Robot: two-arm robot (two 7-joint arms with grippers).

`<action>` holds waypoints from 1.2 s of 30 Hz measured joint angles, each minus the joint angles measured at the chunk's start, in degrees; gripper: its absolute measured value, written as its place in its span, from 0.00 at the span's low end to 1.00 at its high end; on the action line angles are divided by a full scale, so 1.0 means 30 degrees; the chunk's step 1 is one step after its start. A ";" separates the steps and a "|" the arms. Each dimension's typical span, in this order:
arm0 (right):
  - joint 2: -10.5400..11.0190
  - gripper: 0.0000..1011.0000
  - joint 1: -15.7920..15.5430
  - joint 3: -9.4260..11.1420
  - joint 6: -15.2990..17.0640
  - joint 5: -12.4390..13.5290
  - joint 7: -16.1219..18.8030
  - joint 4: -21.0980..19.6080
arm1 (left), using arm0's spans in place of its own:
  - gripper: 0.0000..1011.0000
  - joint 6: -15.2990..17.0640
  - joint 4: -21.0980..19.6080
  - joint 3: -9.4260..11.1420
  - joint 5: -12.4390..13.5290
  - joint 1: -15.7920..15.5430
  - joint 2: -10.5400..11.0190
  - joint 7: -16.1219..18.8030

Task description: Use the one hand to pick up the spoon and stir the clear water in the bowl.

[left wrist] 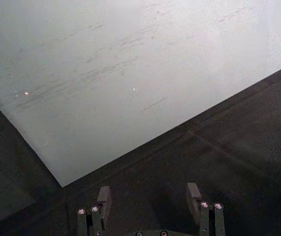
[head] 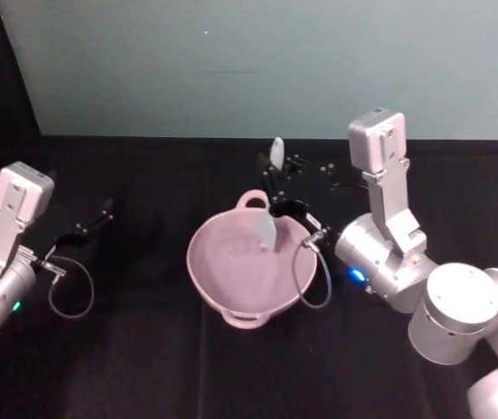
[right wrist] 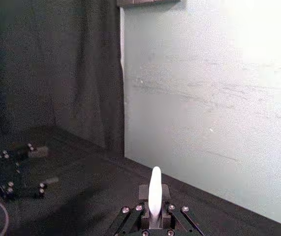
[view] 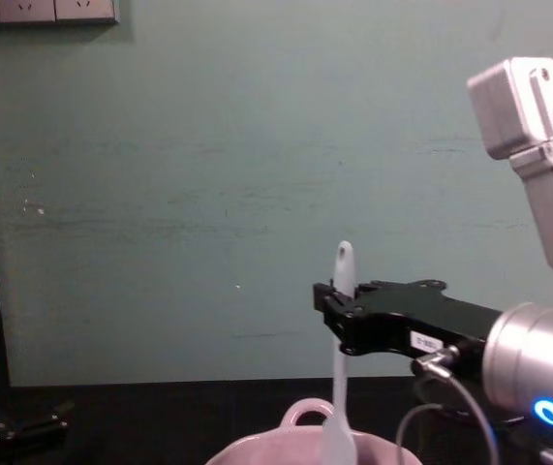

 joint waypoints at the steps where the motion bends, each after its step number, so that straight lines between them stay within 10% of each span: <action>1: 0.0150 0.13 -0.0108 0.0113 0.0273 -0.0069 0.0023 -0.0181 | 1.00 0.0000 0.0001 0.0000 0.0000 0.0001 0.0000 0.0001; 20: 0.1776 0.13 -0.2061 0.0347 0.2705 0.2231 0.2460 -0.3748 | 1.00 0.0001 0.0000 -0.0001 0.0000 0.0000 0.0000 0.0000; 36: 0.0435 0.13 -0.0598 -0.1228 0.0990 0.2398 0.2215 -0.1169 | 1.00 0.0001 0.0000 0.0000 0.0000 0.0000 0.0000 0.0000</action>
